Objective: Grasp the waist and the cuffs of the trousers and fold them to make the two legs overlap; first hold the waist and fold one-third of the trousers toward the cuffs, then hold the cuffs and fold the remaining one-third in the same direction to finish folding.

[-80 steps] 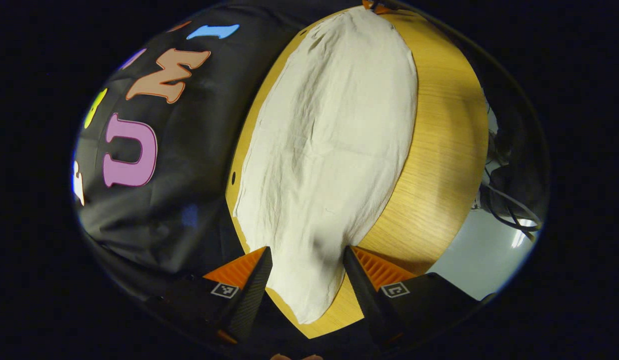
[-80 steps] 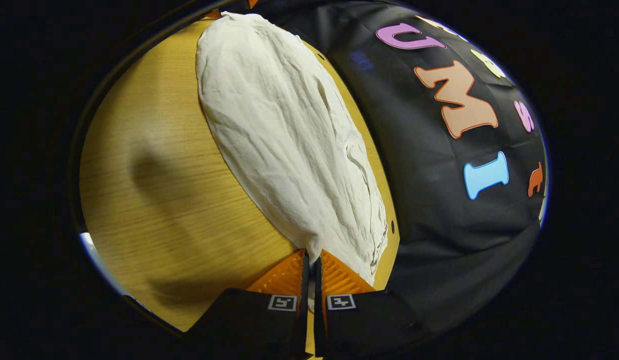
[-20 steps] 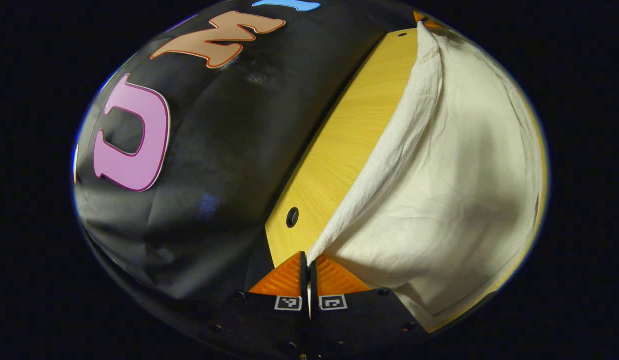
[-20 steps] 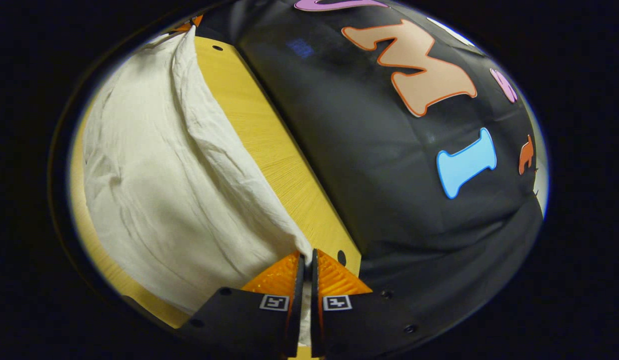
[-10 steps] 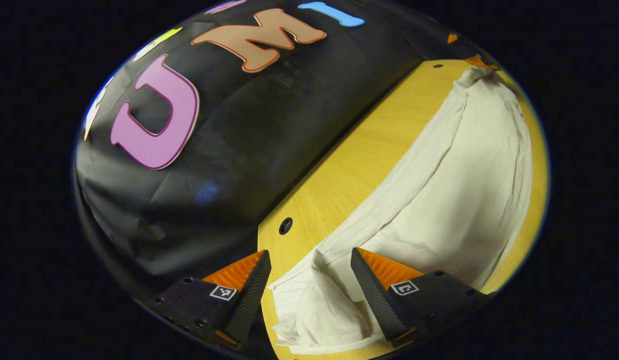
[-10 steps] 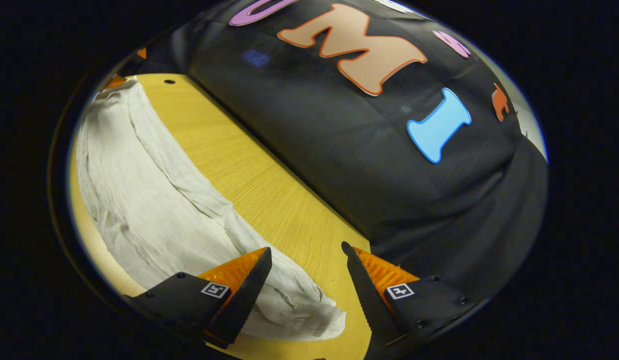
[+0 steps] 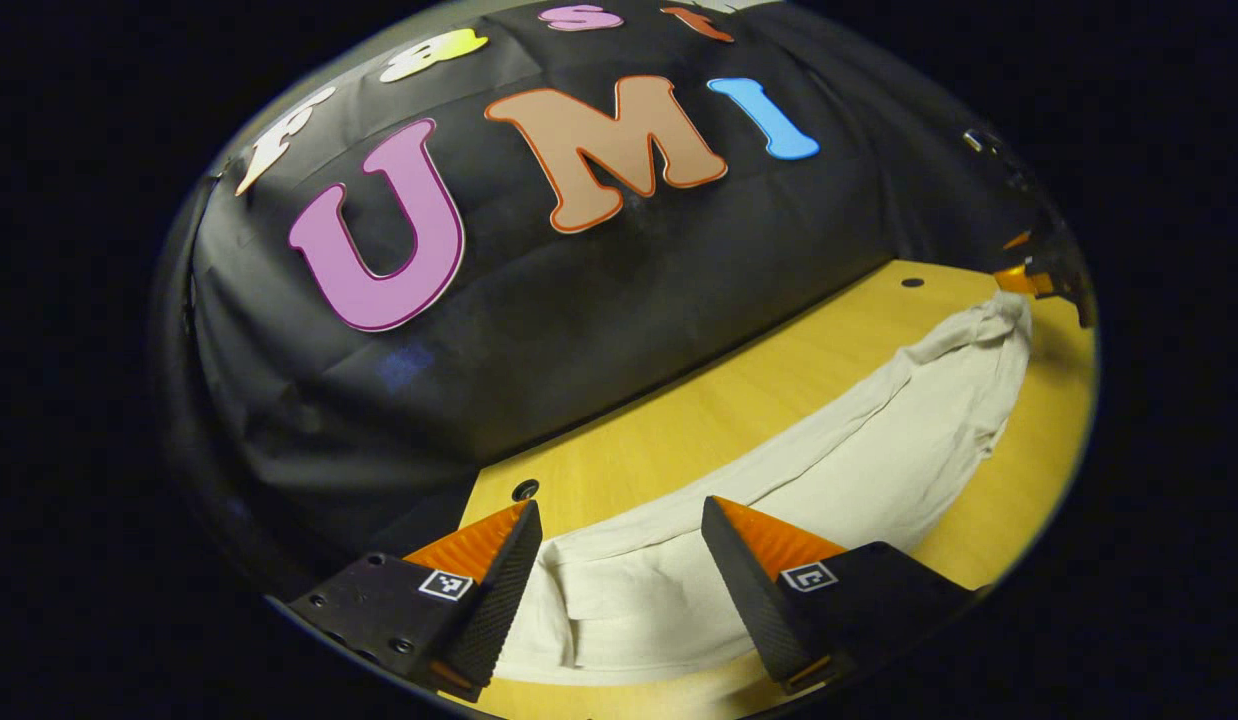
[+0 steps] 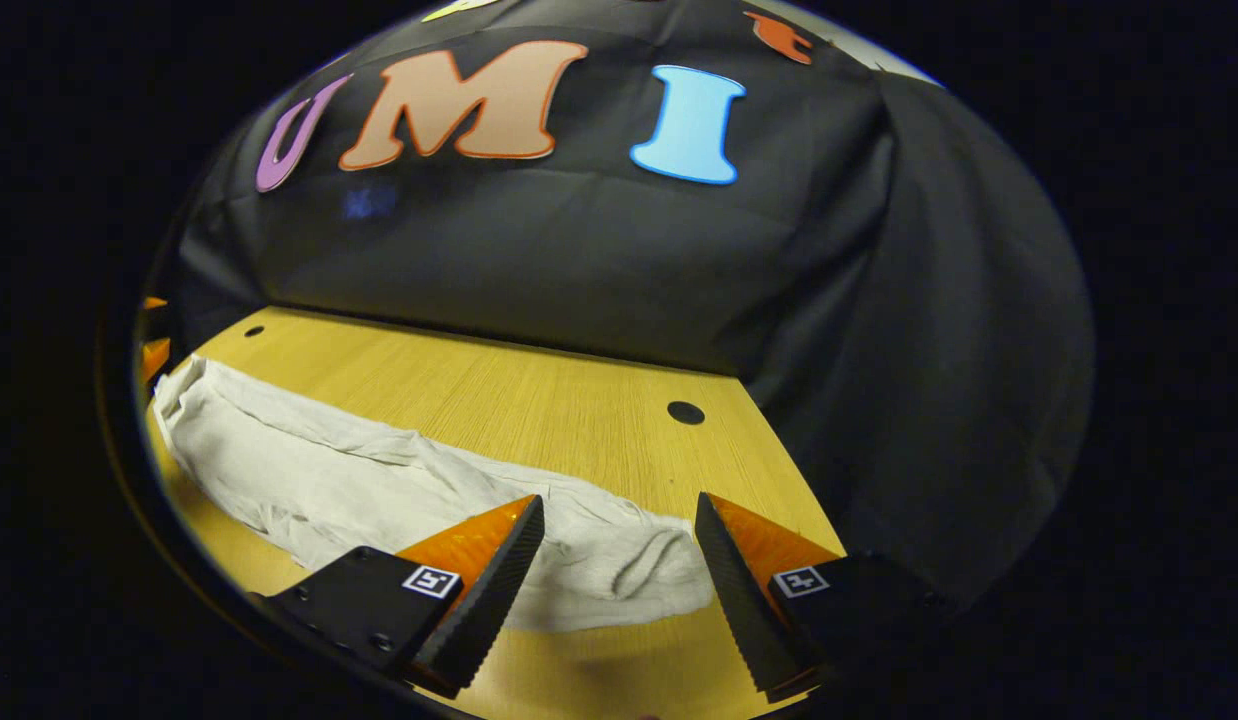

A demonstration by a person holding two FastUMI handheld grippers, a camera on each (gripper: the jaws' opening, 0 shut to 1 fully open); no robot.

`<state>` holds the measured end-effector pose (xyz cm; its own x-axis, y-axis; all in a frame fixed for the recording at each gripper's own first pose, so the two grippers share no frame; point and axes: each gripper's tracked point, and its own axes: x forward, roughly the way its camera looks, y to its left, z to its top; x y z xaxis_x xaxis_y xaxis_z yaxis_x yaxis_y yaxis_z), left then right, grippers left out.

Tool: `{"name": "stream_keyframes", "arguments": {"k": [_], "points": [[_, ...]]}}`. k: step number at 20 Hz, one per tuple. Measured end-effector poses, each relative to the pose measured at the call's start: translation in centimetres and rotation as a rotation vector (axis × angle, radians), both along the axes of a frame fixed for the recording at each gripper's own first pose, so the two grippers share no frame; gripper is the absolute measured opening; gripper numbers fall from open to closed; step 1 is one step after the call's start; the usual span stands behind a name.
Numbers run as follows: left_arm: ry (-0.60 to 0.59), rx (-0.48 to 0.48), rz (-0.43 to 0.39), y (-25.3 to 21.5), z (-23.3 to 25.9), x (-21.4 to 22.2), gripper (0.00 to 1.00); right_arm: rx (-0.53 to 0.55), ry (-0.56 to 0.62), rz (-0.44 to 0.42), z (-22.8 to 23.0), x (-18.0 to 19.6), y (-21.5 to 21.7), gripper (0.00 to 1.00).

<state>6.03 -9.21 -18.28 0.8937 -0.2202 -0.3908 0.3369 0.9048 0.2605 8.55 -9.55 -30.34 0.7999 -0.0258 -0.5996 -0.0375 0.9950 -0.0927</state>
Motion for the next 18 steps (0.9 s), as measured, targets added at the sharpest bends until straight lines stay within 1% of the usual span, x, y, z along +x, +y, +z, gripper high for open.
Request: {"name": "stream_keyframes", "arguments": {"k": [3, 5, 8, 11, 13, 14, 17, 18], "points": [[-0.010, -0.075, 0.007, -1.9, 2.3, -1.3, 0.95, 0.099, 0.037, -0.057, -1.3, -1.0, -2.0, 0.98], [-0.024, -0.108, 0.005, -3.1, 3.7, -2.1, 0.96, 0.166, 0.057, -0.099, -2.3, -1.4, -2.9, 0.98], [-0.037, -0.099, -0.005, -4.3, 4.8, -3.4, 0.95, 0.281, 0.092, -0.172, -3.7, -1.7, -4.6, 0.99], [-0.043, -0.084, 0.006, -4.9, 5.3, -4.7, 0.95, 0.400, 0.159, -0.237, -6.3, -2.1, -5.2, 0.97], [-0.039, -0.077, 0.027, -4.9, 5.2, -5.6, 0.95, 0.432, 0.211, -0.248, -8.2, -2.3, -5.4, 0.96], [-0.036, -0.074, 0.039, -4.9, 5.2, -6.1, 0.95, 0.438, 0.229, -0.244, -8.9, -2.4, -5.4, 0.92], [-0.020, -0.061, 0.061, -5.1, 4.8, -7.5, 0.95, 0.454, 0.266, -0.228, -10.1, -2.7, -5.4, 0.93], [-0.014, -0.054, 0.064, -5.1, 4.7, -7.9, 0.95, 0.460, 0.253, -0.227, -10.0, -2.4, -5.5, 0.93]]}}
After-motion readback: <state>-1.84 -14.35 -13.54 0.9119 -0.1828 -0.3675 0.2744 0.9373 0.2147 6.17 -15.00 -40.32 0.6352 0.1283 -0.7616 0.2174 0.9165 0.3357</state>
